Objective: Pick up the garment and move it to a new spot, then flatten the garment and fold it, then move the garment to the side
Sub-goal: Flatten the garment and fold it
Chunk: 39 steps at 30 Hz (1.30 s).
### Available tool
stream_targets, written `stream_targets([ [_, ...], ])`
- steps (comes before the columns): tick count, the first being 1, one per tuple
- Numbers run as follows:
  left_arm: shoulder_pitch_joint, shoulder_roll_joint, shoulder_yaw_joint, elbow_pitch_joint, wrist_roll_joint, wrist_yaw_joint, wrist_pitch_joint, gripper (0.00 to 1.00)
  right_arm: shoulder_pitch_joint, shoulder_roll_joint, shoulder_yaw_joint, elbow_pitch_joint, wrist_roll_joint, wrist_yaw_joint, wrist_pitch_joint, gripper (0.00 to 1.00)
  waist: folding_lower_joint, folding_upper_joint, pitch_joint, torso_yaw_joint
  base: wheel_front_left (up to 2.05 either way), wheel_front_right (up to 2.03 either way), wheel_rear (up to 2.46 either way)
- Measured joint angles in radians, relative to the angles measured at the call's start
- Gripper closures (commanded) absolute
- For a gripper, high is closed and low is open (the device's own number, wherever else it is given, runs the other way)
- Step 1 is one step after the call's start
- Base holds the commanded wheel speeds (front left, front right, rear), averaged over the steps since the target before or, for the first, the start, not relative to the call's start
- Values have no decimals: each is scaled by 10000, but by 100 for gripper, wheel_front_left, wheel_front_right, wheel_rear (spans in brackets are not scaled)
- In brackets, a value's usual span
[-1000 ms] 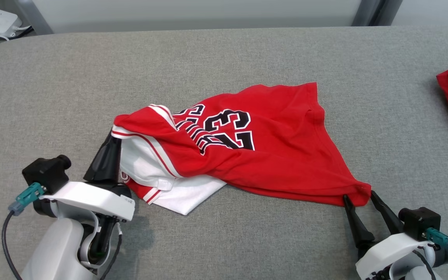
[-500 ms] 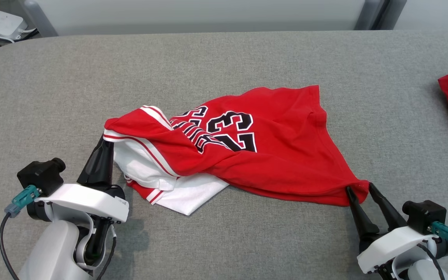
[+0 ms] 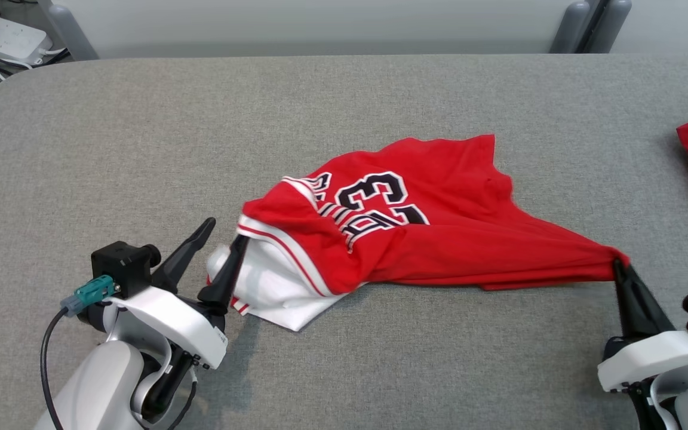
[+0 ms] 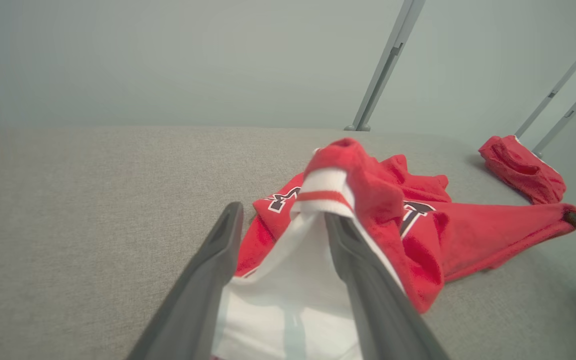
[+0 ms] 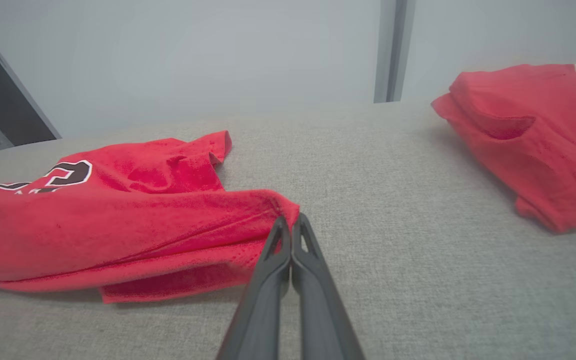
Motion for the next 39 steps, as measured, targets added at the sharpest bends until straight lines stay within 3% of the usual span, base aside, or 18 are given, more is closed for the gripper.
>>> stream_targets([
  [6, -12, 794, -685, -842, -2, -73, 986, 0, -6, 880, -1536, 36, -1312, 0, 0, 100, 0, 0, -60, 108, 0, 0, 0],
  [11, 734, 1361, -669, -1409, -251, 107, 1695, 0, -16, 1158, -1636, 84, -1657, 0, 0, 100, 0, 0, -57, 211, 0, 0, 0],
  [17, 1531, 1661, -313, -2489, -535, 178, 984, 0, -71, 1281, -1559, 153, -1670, 0, 0, 100, 0, 0, 35, 194, 0, 0, 0],
  [23, 2737, 2165, -546, -2460, -560, 211, 1267, 0, -110, 1290, -1561, 155, -1670, 0, 0, 100, 0, 0, 109, 235, 0, 0, 0],
  [28, 2652, 2073, -876, -1866, 349, 541, 869, 0, -113, 1290, -1501, 155, -1666, 0, 0, 100, 0, 0, 113, 229, 0, 0, 0],
  [39, 1399, 1304, -1551, 899, 1283, 366, -303, 0, -223, 1177, -1273, 146, -1561, 0, 0, 100, 0, 0, 171, -26, 0, 0, 0],
])
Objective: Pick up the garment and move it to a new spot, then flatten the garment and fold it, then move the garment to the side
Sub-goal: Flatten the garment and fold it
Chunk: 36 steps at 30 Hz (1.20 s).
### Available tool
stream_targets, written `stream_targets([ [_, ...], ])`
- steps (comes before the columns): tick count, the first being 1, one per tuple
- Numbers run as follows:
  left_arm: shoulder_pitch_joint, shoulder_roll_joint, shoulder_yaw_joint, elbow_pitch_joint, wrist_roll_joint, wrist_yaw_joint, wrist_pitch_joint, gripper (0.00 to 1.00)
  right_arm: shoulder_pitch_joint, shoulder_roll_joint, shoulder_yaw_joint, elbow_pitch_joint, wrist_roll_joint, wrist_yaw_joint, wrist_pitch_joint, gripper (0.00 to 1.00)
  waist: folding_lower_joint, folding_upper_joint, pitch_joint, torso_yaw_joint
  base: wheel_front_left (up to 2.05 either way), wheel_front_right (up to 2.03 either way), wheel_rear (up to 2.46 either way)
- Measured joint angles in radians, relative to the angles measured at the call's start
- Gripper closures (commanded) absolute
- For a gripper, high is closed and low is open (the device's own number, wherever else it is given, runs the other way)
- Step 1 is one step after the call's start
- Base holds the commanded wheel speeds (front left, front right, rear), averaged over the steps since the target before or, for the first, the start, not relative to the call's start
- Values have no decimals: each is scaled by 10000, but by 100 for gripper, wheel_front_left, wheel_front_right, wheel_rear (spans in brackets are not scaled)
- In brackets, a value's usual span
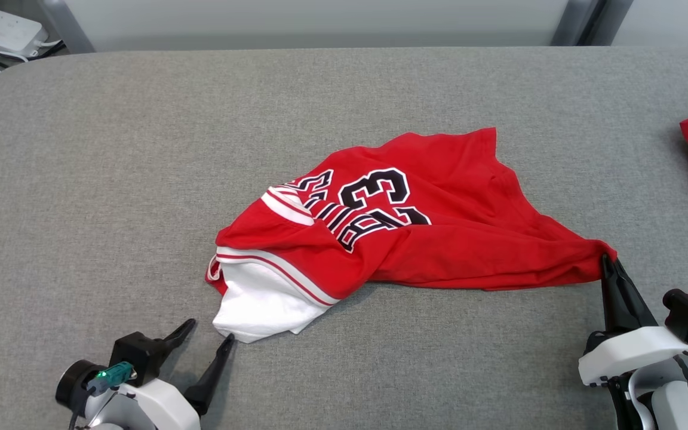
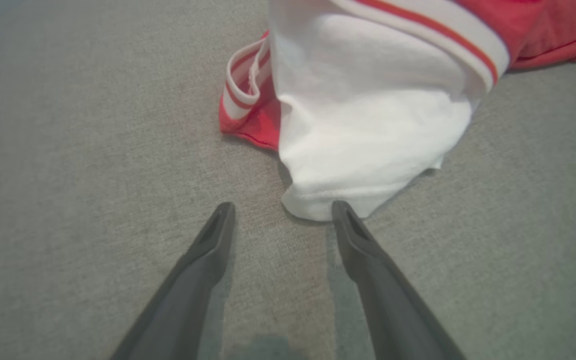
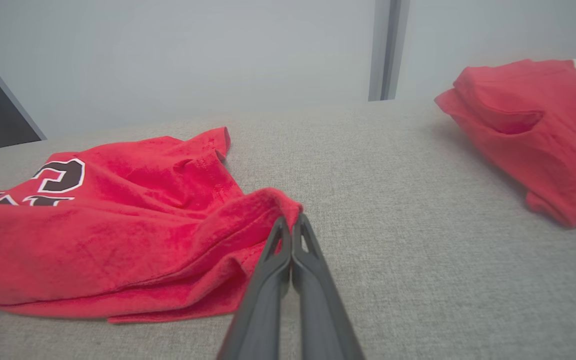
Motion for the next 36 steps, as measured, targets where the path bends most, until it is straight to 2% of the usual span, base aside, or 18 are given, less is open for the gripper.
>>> stream_targets([
  [4, -292, -290, -186, 614, 0, -102, -240, 0, -1, -44, 25, -2, 10, 0, 0, 100, 0, 0, 27, -69, 0, 0, 0],
  [5, -347, -326, -207, 706, 0, -102, -291, 5, -1, -50, 27, -2, 10, 0, 0, 100, 0, 0, 33, -78, 0, 0, 0],
  [7, -449, -349, -268, 861, 0, -209, -309, 8, 0, -56, 29, -2, 10, 0, 0, 100, 0, 0, 36, -88, 0, 0, 0],
  [8, -504, -353, -303, 930, 0, -234, -355, 27, 0, -58, 33, -4, 10, 0, 0, 100, 0, 0, 34, -90, 0, 0, 0],
  [9, -536, -355, -330, 976, 0, -276, -391, 58, 0, -59, 35, -4, 12, 0, 0, 100, 0, 0, 31, -91, 0, 0, 0],
  [10, -552, -357, -382, 1014, -8, -278, -391, 100, 0, -65, 36, -4, 12, 0, 0, 100, 0, 0, 25, -92, 0, 0, 0],
  [15, -556, -263, -631, 792, -242, -418, -387, 100, 2, -98, 36, -15, 13, 0, 0, 100, 0, 0, -35, -66, 0, 0, 0],
  [21, -393, 326, -75, -1354, -1415, -451, -840, 100, 18, -261, 224, -619, 213, 0, -2, 100, 0, 0, -147, 41, 0, 0, 0],
  [22, -393, 326, -75, -1354, -1415, -451, -840, 100, 18, -261, 224, -619, 213, 0, -2, 100, 0, 0, -147, 41, 0, 0, 0],
  [25, -215, 658, 669, -2892, -2291, -451, -997, 100, 15, -497, 437, -1243, 355, 0, -6, 100, 0, 0, -229, 114, 0, 0, 0],
  [32, -52, 855, 3083, -5499, -4268, -451, -1043, 100, -304, -1189, 1007, -2151, 1053, 0, -27, 100, 0, 0, -520, 178, 0, 0, 0],
  [34, -57, 819, 3705, -5835, -4698, -451, -1043, 100, -552, -1342, 1129, -2266, 1647, 0, -29, 100, 0, 0, -625, 163, 0, 0, 0],
  [36, -103, 767, 4253, -5965, -5108, -451, -1043, 100, -863, -1417, 1327, -2324, 2821, 0, -27, 100, 0, 0, -740, 140, 0, 0, 0],
])
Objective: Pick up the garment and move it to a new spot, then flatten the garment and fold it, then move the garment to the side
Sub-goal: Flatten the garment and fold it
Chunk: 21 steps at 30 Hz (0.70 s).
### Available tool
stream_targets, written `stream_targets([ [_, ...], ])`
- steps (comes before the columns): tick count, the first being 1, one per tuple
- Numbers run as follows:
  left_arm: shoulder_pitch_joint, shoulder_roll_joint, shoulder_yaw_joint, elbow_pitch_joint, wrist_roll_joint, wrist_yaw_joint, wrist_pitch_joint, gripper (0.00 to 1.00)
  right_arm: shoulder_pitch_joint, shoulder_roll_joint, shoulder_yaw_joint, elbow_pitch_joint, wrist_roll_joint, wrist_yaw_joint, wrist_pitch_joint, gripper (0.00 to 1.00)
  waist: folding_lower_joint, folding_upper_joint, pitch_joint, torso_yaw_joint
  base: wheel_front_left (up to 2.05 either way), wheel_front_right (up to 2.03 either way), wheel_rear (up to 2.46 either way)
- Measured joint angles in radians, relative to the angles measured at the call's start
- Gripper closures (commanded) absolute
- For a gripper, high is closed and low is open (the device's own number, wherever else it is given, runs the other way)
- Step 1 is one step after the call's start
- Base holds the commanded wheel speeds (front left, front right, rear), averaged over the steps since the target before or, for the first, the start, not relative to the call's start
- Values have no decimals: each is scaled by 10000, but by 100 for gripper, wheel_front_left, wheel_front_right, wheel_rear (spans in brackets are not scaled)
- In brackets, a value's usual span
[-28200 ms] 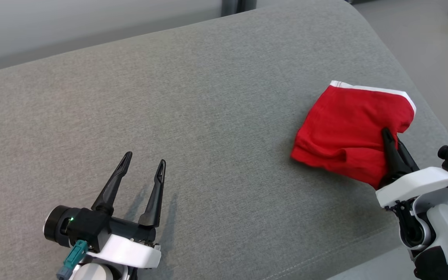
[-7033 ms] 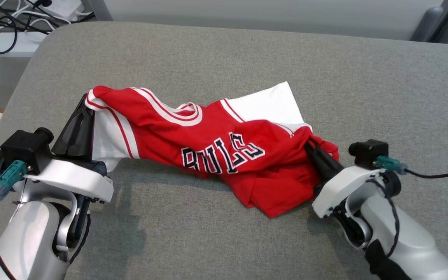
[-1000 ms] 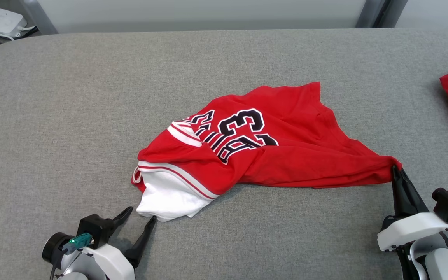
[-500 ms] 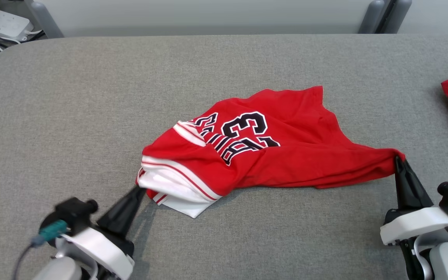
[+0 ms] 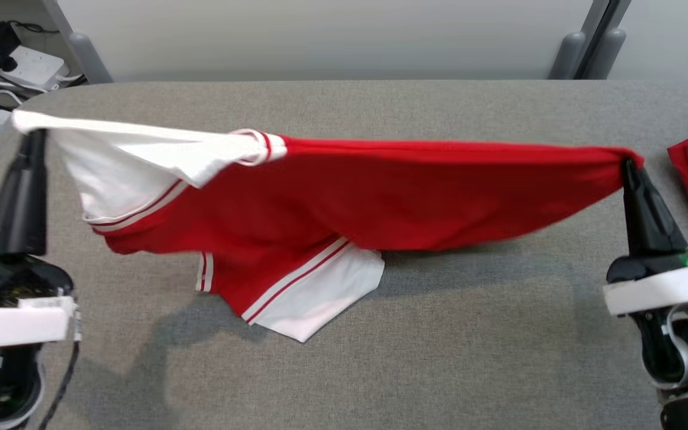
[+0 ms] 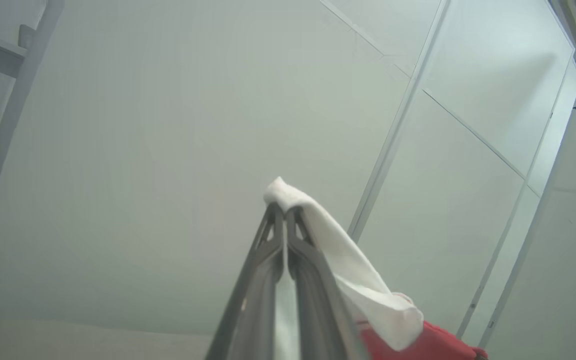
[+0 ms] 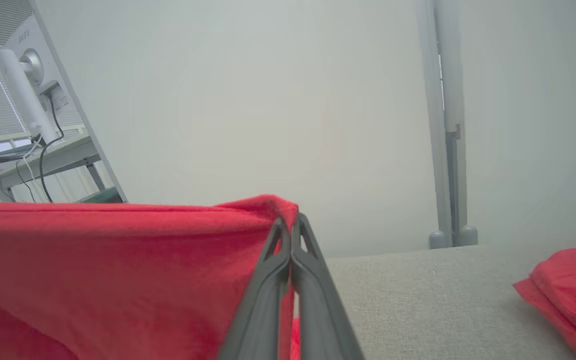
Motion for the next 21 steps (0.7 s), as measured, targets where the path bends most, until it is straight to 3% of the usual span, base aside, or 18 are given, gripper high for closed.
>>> stream_targets([
  [9, -612, 416, 713, -594, -859, 59, 470, 100, -1029, -1939, 1179, -1503, 4011, 0, 499, 100, 0, 0, -461, -180, 0, 0, 0],
  [15, -1779, 483, 880, -2086, -2025, 255, 1164, 100, -1787, -3219, 922, -3124, 4953, -2, 305, 100, 0, 0, -777, -268, 0, 0, 0],
  [17, -2460, 481, 1062, -2740, -2696, 612, 1486, 100, -2079, -3653, 414, -3701, 4993, -2, 201, 100, 0, 0, -884, -309, 0, 0, 0],
  [21, -3795, 403, 1440, -3707, -4307, 2094, 2190, 100, -2398, -4443, -1030, -4516, 4800, 0, 144, 100, 0, 0, -1039, -394, 0, 0, 0],
])
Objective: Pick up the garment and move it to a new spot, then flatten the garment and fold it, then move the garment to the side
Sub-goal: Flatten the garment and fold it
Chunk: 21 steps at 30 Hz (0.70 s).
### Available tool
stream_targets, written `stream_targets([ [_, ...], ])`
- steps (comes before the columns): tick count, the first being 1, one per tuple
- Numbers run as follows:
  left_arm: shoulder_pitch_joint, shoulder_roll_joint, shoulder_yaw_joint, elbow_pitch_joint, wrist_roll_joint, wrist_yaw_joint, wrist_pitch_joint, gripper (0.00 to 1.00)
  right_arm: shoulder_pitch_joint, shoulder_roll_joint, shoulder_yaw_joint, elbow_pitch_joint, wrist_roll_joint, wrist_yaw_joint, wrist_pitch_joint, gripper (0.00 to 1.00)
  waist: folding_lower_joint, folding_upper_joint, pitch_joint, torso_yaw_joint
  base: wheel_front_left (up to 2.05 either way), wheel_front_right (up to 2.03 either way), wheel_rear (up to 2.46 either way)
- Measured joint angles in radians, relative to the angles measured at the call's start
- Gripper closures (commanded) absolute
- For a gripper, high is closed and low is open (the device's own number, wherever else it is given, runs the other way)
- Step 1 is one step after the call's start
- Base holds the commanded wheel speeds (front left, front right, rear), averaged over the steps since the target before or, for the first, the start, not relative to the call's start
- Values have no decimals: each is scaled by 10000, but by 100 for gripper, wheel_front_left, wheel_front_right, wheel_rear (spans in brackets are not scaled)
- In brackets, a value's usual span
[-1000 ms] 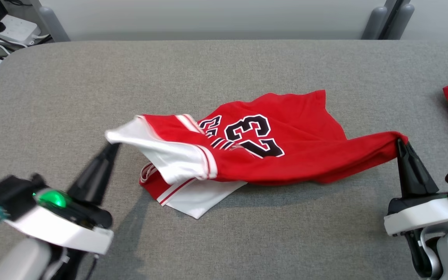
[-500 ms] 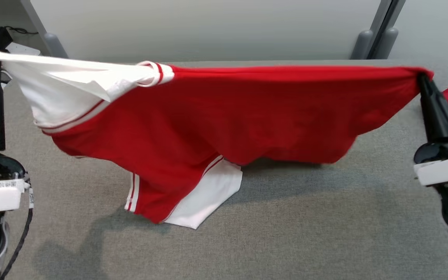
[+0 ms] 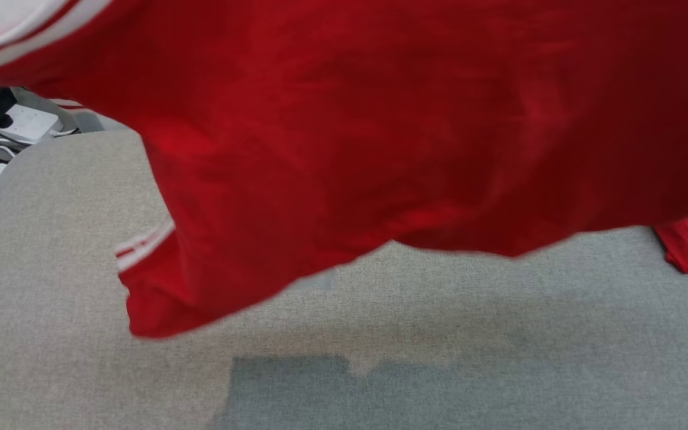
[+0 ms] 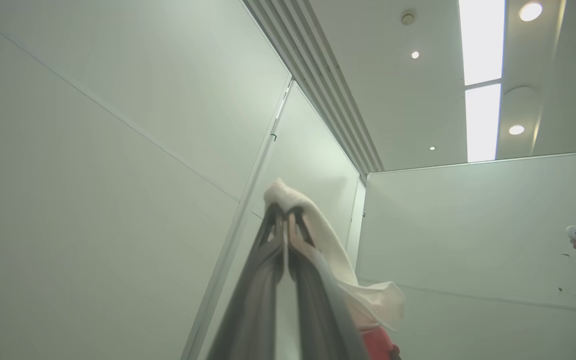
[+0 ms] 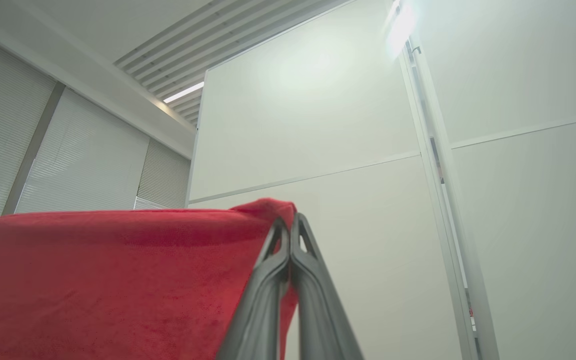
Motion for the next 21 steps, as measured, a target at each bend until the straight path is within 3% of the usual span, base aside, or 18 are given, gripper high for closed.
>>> stream_targets([
  [3, -554, 71, -127, 36, -901, 1528, 811, 100, -4, -213, -405, 52, -238, 0, 681, 100, 0, 0, 30, -45, 0, 0, 0],
  [5, -519, 171, -625, 433, -1028, 2301, 1300, 100, -4, -69, 146, 424, -360, -2, 1561, 100, 0, 0, 135, -72, 0, 0, 0],
  [6, -479, 213, -890, 813, -993, 2529, 1444, 100, -25, 176, 621, 731, -416, -2, 1979, 100, 0, 0, 216, -91, 0, 0, 0],
  [9, -450, 326, -1668, 2633, -460, 2556, 1551, 100, -802, 1216, 2263, 2489, -763, -2, 2991, 100, 0, 0, 515, -167, 0, 0, 0],
  [12, -856, 462, -2541, 5354, 999, 1979, 1043, 100, -3032, 2652, 3198, 5413, -1624, -2, 3173, 100, 0, -1, 873, -291, 0, 0, 0],
  [15, -2561, 224, -3204, 8111, 2736, 1312, -247, 100, -5684, 4013, 3503, 8349, -3484, 4, 1164, 100, 0, -1, 998, -529, 0, 0, 0],
  [18, -4924, -31, -3875, 9457, 4073, 132, -1147, 100, -7795, 4203, 3164, 10479, -4706, 2, -4, 100, 0, 0, 1027, -491, 0, 0, 0],
  [21, -5890, -336, -4266, 10389, 4504, -677, -1396, 100, -8205, 4209, 3402, 11808, -5204, 2, -136, 100, 0, 0, 993, -348, 0, 0, 0],
])
